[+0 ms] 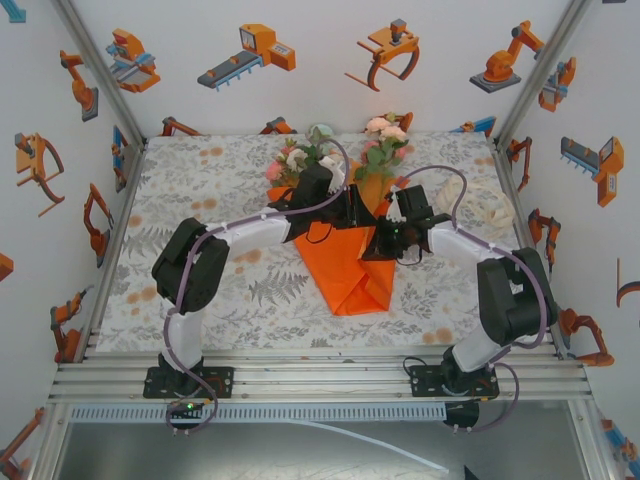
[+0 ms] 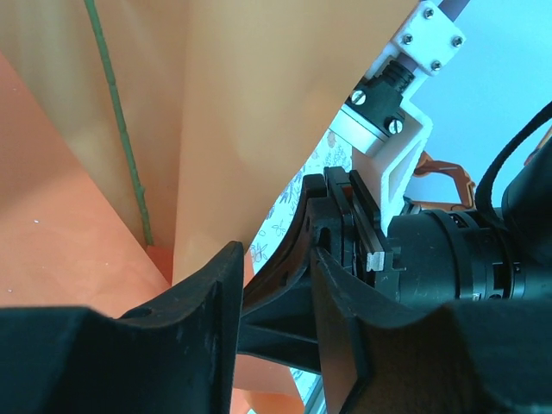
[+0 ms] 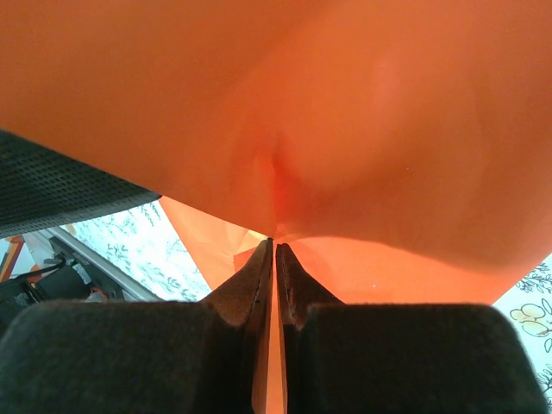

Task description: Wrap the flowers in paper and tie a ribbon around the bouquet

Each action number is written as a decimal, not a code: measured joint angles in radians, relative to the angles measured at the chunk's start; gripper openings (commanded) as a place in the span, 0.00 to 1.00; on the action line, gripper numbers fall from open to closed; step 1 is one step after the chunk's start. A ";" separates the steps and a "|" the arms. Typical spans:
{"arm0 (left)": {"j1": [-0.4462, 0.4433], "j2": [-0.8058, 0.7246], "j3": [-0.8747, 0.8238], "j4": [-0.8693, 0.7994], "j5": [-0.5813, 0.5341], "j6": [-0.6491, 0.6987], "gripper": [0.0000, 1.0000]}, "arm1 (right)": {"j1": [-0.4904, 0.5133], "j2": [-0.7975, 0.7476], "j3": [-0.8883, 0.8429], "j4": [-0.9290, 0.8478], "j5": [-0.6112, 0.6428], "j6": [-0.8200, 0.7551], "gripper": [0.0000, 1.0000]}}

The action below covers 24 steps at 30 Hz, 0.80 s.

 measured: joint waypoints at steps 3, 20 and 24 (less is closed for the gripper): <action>0.006 -0.004 -0.044 0.065 0.014 -0.012 0.37 | 0.003 0.000 0.000 -0.005 0.006 -0.001 0.12; 0.058 -0.013 -0.094 0.067 -0.130 0.061 0.48 | 0.032 -0.029 0.000 -0.030 -0.034 -0.019 0.11; 0.060 -0.012 -0.094 0.031 -0.156 0.113 0.47 | 0.033 -0.038 0.000 -0.029 -0.046 -0.020 0.12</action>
